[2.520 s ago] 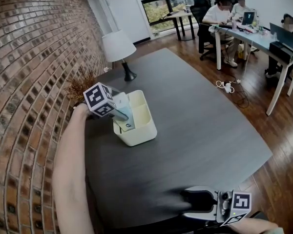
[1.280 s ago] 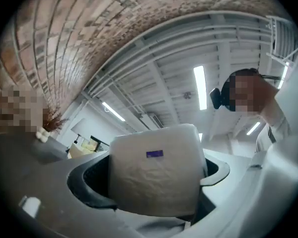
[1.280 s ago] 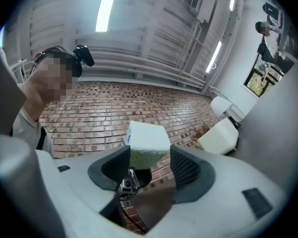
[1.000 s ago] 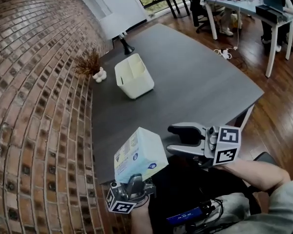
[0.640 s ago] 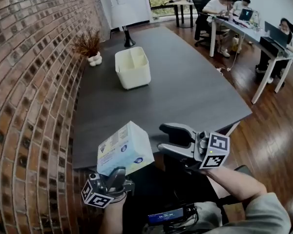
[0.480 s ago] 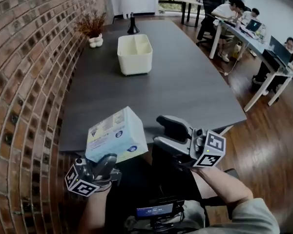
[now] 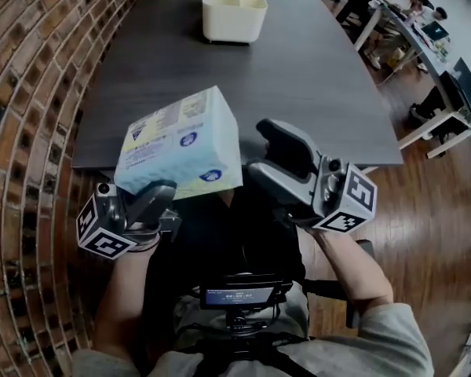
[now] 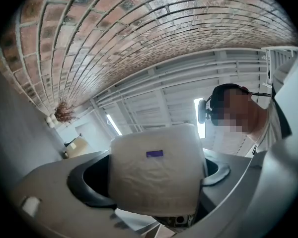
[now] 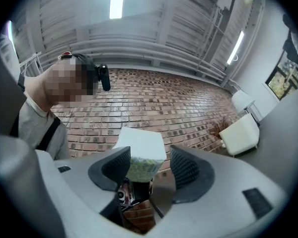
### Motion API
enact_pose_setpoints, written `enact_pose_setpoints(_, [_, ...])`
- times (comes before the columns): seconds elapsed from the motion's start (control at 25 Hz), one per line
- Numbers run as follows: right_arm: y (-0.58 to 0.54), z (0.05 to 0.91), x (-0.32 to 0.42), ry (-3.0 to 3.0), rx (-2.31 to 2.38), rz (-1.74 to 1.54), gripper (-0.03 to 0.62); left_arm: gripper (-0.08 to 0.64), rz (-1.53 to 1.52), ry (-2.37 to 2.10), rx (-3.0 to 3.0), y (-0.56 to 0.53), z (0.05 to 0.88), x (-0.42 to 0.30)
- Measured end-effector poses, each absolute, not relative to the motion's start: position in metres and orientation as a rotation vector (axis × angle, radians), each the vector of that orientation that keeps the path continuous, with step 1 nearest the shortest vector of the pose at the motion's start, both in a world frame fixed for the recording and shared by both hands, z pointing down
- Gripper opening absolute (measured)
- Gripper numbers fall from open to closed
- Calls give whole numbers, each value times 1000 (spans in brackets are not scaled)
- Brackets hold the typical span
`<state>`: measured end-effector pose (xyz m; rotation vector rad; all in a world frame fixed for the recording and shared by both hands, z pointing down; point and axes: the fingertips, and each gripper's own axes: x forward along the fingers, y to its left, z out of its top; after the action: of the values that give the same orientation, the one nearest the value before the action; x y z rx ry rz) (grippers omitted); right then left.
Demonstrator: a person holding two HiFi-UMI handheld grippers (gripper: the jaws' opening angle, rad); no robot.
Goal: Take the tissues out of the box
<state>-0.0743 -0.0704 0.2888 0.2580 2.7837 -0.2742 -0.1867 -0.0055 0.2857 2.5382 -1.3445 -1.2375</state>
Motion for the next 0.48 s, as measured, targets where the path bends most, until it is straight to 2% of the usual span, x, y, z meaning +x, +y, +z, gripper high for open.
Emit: enact_pose_setpoints(0.48, [-65,291,-71,2801,292,-213,265,499,-1297,-1290,2524,-5,283,-185])
